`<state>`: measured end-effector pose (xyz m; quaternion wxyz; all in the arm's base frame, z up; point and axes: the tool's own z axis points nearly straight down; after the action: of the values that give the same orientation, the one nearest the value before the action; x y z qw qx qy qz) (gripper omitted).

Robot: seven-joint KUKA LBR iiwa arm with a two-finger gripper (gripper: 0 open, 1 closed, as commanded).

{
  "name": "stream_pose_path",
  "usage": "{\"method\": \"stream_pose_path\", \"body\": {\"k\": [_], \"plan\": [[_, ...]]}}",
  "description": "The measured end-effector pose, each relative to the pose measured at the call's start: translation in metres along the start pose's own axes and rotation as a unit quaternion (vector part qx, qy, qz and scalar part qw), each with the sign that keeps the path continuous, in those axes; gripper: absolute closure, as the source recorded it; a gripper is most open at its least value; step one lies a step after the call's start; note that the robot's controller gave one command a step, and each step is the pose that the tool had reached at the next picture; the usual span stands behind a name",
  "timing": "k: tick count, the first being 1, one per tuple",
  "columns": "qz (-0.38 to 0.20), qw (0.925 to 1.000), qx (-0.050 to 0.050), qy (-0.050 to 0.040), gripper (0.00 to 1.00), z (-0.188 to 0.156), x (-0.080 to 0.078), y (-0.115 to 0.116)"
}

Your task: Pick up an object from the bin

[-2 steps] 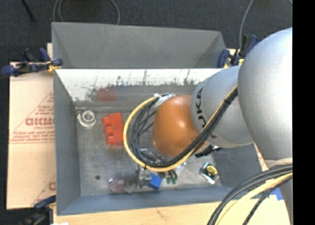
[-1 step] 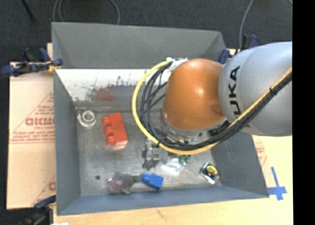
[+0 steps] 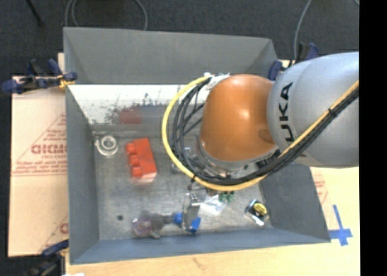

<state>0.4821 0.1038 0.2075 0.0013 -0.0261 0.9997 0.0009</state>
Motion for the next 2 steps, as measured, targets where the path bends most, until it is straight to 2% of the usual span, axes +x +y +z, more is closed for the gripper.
{"method": "stream_pose_path", "body": {"k": [1,2], "plan": [[-0.19,0.9818,0.001,-0.0017,0.0,0.1269,-0.0034,-0.0523],[-0.188,0.9821,0.0,-0.0001,1.0,0.1262,-0.002,-0.0509]]}}
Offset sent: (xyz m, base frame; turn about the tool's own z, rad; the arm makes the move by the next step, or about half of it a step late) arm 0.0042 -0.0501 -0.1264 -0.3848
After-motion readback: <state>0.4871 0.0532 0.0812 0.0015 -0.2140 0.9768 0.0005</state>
